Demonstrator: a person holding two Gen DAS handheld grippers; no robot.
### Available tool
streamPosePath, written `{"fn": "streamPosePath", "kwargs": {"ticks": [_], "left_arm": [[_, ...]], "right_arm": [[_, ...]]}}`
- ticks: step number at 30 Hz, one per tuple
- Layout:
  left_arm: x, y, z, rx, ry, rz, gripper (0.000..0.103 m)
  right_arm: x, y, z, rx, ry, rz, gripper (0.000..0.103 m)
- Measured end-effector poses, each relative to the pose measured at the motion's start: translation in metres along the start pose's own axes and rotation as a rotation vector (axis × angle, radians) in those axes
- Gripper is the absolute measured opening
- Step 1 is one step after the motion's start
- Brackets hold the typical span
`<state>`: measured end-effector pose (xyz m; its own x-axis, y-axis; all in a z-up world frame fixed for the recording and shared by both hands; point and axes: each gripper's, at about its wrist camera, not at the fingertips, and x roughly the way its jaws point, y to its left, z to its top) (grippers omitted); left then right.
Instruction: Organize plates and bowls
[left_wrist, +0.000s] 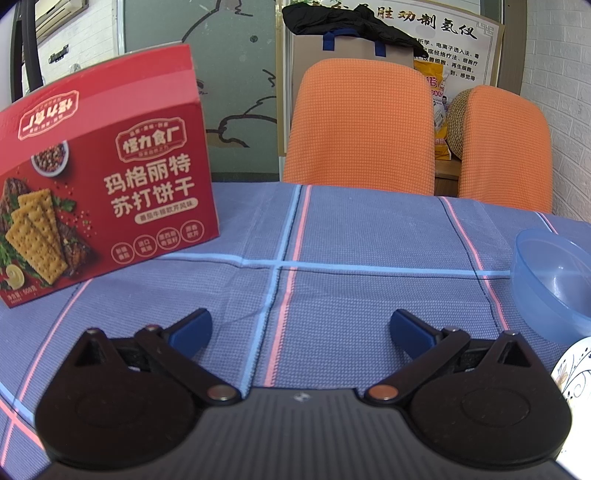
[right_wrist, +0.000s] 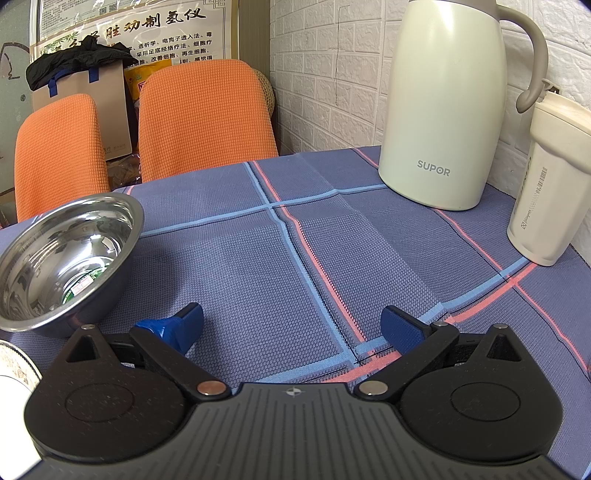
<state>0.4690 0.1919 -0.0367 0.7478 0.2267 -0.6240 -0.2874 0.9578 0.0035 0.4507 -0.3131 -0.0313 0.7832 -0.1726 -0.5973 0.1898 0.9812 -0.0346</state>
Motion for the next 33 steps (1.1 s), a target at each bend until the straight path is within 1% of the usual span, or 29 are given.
{"fn": "streamPosePath", "kwargs": {"ticks": [4,10,12,13,15,17,19,20,24,27,28,30,33], "left_arm": [[0.000,-0.002,0.000,0.011,0.000,-0.013,0.102],[0.002,-0.009,0.001,0.055,0.000,-0.069,0.102],[0.001,-0.012,0.000,0.073,0.000,-0.088,0.102],[0.000,-0.013,0.000,0.084,-0.001,-0.098,0.102],[-0.001,-0.015,-0.001,0.090,-0.001,-0.090,0.102],[-0.004,-0.017,0.000,0.098,-0.015,-0.042,0.102],[-0.011,-0.016,0.003,0.090,-0.037,-0.009,0.102],[-0.017,-0.014,0.006,0.075,-0.045,-0.010,0.102],[-0.053,-0.010,0.017,0.045,-0.130,0.003,0.102],[-0.083,-0.012,0.021,0.020,-0.164,0.003,0.102],[-0.094,-0.014,0.022,0.001,-0.165,-0.008,0.102],[-0.117,-0.018,0.022,-0.030,-0.174,-0.045,0.102],[-0.157,-0.034,0.023,-0.002,-0.188,-0.048,0.102]], "right_arm": [[0.000,0.001,-0.001,0.002,0.000,-0.001,0.090],[0.000,0.001,-0.001,-0.001,0.000,0.004,0.090],[-0.002,0.001,-0.002,0.012,-0.006,-0.014,0.090],[-0.005,-0.001,-0.002,0.024,-0.026,-0.029,0.090],[-0.019,-0.004,-0.003,0.036,-0.101,-0.048,0.090],[-0.030,-0.005,-0.003,0.039,-0.162,-0.056,0.090],[-0.037,-0.004,-0.002,0.032,-0.193,-0.039,0.090],[-0.038,-0.002,-0.002,0.027,-0.201,-0.023,0.090],[-0.038,0.012,-0.004,-0.030,-0.191,0.049,0.090],[-0.042,0.026,-0.006,-0.072,-0.178,0.033,0.090],[-0.048,0.030,-0.007,-0.076,-0.180,0.036,0.090],[-0.070,0.035,-0.011,-0.085,-0.221,0.052,0.090],[-0.112,0.038,-0.014,-0.084,-0.289,0.065,0.090]]}}
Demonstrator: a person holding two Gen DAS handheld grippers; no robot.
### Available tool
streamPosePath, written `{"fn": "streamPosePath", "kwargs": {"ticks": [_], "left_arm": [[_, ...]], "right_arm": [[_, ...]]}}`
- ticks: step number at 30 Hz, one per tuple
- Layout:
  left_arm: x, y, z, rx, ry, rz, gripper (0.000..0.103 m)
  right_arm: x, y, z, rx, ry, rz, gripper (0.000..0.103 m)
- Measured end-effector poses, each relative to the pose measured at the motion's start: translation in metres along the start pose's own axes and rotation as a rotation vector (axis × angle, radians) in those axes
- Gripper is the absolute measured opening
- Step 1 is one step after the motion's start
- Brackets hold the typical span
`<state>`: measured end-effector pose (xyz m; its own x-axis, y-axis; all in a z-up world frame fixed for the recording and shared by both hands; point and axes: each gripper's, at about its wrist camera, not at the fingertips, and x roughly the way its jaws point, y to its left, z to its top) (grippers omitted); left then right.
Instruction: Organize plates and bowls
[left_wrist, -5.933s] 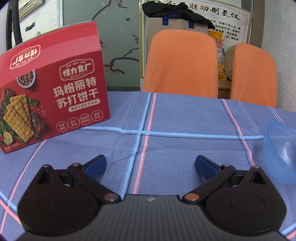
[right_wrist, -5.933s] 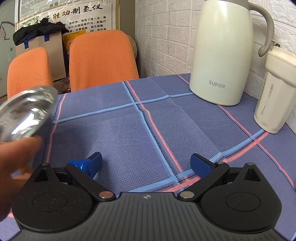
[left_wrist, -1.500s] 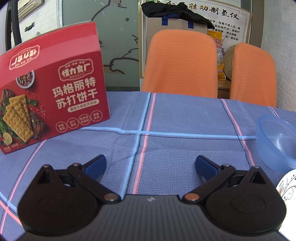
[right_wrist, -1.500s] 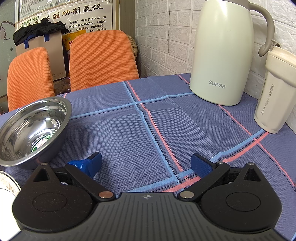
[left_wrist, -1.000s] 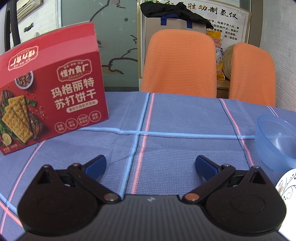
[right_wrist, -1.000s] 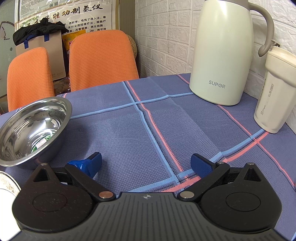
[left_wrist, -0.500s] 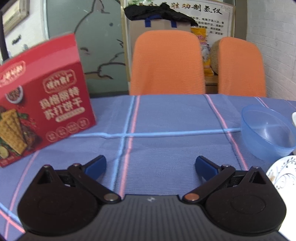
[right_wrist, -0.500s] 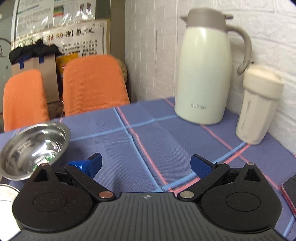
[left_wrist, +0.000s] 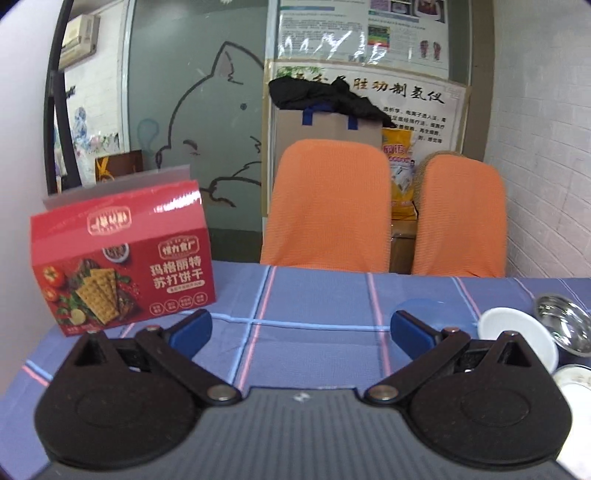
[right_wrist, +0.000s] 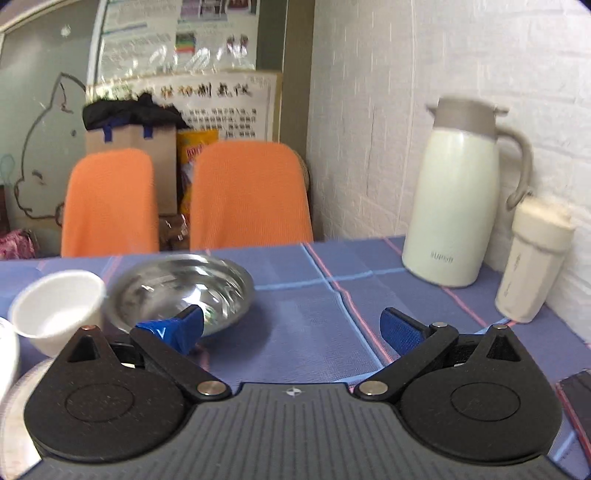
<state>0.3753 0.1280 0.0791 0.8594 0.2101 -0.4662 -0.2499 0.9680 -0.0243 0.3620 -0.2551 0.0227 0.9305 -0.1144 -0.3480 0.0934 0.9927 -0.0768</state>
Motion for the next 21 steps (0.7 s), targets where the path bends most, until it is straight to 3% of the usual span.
{"fn": "streamPosePath", "kwargs": {"ticks": [5,10,15,17,21], "left_arm": [[-0.079,-0.023,0.013,-0.019,-0.094,-0.070,0.102],[-0.147,-0.042,0.010,-0.045,-0.194,-0.146,0.102],[-0.189,-0.063,-0.020,-0.075,-0.208,-0.226,0.103],[-0.196,-0.071,-0.040,-0.057,-0.181,-0.225,0.103],[-0.203,-0.079,-0.081,-0.025,-0.114,-0.212,0.103]], "right_arm": [[-0.070,0.010,0.026,-0.011,-0.087,0.016,0.090],[-0.139,0.004,0.039,0.109,-0.169,0.097,0.090],[-0.190,0.011,0.015,0.221,-0.215,0.121,0.090],[-0.198,0.014,-0.008,0.242,-0.194,0.122,0.090],[-0.187,0.025,-0.045,0.215,-0.018,0.162,0.090]]}}
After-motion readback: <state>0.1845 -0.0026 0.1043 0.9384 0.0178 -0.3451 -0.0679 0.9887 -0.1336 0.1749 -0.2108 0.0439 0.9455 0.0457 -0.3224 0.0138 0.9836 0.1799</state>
